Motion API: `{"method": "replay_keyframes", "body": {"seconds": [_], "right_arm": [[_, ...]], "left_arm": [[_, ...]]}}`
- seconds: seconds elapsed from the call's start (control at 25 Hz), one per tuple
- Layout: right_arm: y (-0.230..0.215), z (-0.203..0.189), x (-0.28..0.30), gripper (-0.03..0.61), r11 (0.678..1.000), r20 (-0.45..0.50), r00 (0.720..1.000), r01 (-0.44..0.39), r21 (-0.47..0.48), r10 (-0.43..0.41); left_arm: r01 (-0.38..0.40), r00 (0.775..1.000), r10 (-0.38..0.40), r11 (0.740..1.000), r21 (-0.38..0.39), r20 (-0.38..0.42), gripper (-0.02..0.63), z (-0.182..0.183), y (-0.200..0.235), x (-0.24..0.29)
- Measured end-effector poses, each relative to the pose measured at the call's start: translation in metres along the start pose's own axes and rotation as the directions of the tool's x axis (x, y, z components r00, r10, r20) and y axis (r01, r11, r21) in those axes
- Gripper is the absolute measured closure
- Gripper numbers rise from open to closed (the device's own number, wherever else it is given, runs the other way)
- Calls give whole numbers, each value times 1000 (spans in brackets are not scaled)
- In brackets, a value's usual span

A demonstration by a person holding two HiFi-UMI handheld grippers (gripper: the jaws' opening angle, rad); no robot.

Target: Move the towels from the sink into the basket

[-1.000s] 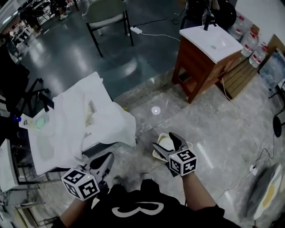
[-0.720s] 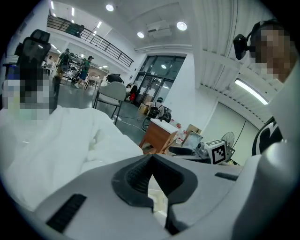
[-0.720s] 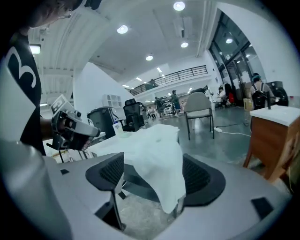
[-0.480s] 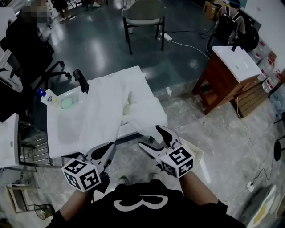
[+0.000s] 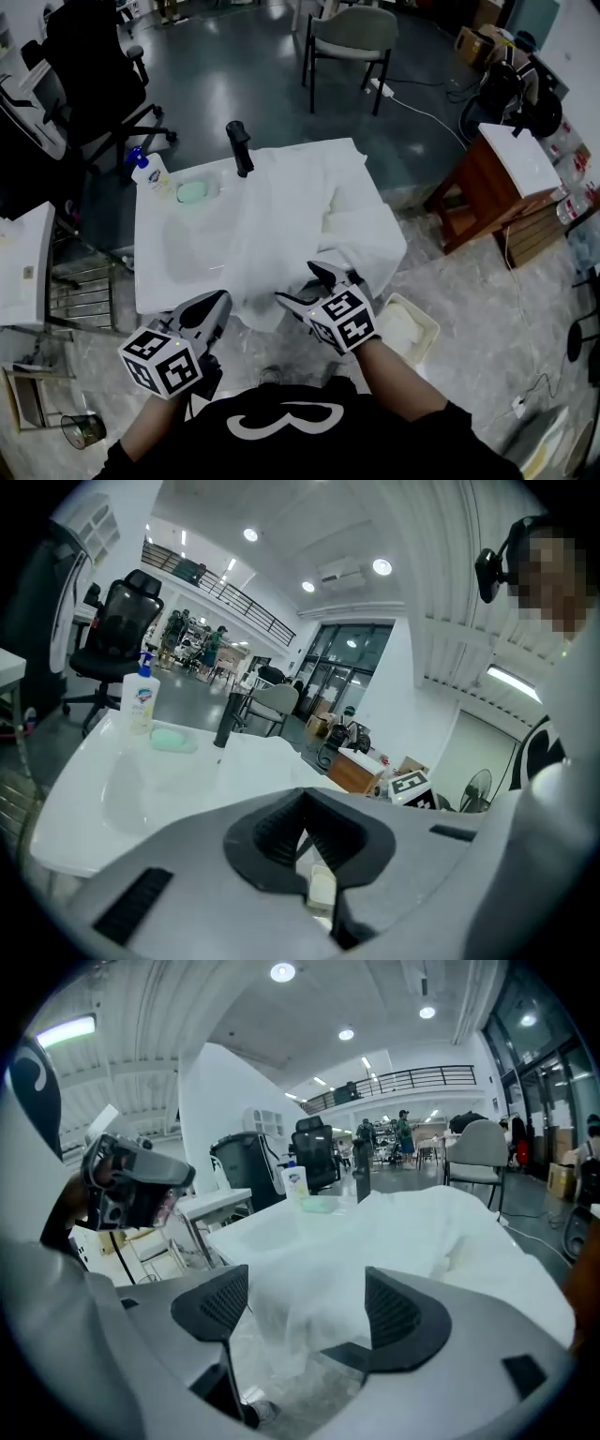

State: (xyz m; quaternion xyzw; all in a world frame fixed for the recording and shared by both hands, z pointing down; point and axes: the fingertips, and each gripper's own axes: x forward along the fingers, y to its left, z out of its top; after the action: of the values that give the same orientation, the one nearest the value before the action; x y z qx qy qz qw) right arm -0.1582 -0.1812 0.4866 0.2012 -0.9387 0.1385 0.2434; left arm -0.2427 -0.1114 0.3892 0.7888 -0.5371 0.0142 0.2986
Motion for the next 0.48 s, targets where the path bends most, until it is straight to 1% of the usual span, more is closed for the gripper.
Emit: {"method": "replay_keyframes", "body": {"seconds": [0.16,0.36,0.48], "right_arm": [[8,-17,43,209,997,-91,993,71,-10,-71],[9,-32,81,209,989,-158,976,148,-29,-150],[9,-33,87,209,985,-176,969,167,-43,-172]], "left_arm": [[-13,1000,13,1000,-5,12,609,1,34,-35],[-21,999,21,1000,-12,33,609,5,74,-63],[-17,999,17,1000,-21,29,609,4,87,-69]]}}
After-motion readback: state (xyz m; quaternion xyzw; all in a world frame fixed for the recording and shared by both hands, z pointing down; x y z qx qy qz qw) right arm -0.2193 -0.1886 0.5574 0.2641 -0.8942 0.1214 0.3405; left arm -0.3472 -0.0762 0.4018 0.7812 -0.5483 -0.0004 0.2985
